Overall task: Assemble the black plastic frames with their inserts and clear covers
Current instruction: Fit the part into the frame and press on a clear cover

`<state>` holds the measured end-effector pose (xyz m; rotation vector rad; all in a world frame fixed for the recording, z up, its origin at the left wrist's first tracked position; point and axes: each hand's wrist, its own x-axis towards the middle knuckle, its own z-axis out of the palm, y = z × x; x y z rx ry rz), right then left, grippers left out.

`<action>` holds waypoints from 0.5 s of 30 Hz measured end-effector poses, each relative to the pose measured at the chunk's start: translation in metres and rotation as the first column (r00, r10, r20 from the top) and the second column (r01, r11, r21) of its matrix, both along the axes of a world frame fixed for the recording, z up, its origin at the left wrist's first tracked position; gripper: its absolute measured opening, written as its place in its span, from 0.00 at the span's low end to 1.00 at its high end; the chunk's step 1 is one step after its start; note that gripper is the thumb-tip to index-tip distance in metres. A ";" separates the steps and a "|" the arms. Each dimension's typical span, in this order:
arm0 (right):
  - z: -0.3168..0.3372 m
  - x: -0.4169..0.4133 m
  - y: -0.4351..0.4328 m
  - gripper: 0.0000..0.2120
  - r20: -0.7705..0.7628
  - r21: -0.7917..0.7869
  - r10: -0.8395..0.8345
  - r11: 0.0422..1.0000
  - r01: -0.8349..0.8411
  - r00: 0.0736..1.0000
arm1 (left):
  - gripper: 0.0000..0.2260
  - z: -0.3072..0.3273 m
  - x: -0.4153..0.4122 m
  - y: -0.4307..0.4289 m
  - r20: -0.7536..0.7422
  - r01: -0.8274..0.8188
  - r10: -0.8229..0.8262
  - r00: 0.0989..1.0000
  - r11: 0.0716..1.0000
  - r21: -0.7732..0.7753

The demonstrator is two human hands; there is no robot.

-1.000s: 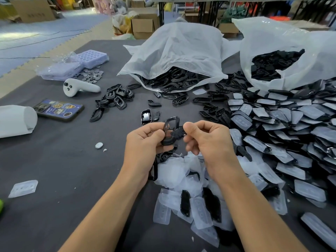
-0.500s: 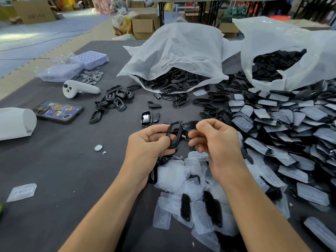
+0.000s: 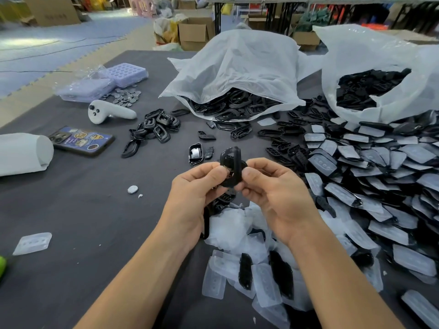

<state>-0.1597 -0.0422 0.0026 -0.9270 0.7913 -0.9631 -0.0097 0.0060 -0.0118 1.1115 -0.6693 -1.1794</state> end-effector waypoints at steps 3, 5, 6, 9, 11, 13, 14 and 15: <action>-0.002 0.001 0.001 0.07 -0.120 -0.064 0.077 0.994 -0.086 0.990 | 0.05 0.000 0.005 -0.001 -0.029 -0.011 0.011 1.000 1.000 0.007; -0.003 0.005 0.003 0.04 -0.282 -0.172 0.048 0.980 -0.100 0.958 | 0.06 0.002 0.005 -0.001 -0.019 -0.010 0.010 1.000 1.000 0.006; -0.004 0.007 0.004 0.04 -0.328 -0.211 0.023 0.973 -0.097 0.944 | 0.04 0.002 0.004 -0.001 -0.011 -0.019 0.019 1.000 1.000 0.006; -0.006 0.009 0.006 0.09 -0.399 -0.298 -0.013 0.947 -0.116 0.917 | 0.04 0.002 0.001 0.000 0.026 -0.068 0.067 0.997 0.998 0.009; -0.007 0.009 0.006 0.08 -0.425 -0.321 -0.013 0.937 -0.138 0.905 | 0.04 0.000 0.000 0.000 0.080 -0.089 0.086 0.993 0.996 0.025; -0.007 0.008 0.006 0.07 -0.436 -0.321 -0.017 0.937 -0.138 0.900 | 0.04 -0.001 0.000 0.000 0.124 -0.092 0.087 0.988 0.995 0.032; -0.007 0.008 0.006 0.07 -0.435 -0.317 -0.022 0.939 -0.131 0.900 | 0.04 -0.002 -0.001 0.001 0.137 -0.092 0.088 0.987 0.995 0.027; -0.007 0.009 0.006 0.07 -0.427 -0.312 -0.028 0.943 -0.118 0.904 | 0.04 -0.002 -0.001 0.001 0.136 -0.091 0.088 0.987 0.996 0.019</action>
